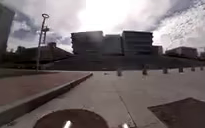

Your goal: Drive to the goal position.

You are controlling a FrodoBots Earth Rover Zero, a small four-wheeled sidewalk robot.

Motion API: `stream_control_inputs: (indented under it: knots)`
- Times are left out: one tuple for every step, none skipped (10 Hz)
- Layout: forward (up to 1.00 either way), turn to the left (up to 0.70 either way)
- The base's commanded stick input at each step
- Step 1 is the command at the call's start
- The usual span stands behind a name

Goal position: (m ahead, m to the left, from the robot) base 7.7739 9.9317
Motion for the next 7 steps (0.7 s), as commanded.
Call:
stream_control_inputs:
  knots:
    - [1.00,-0.14]
    - [1.00,-0.30]
    - [1.00,-0.39]
    - [1.00,-0.26]
    - [1.00,0.00]
    - [1.00,0.00]
    - [1.00,0.00]
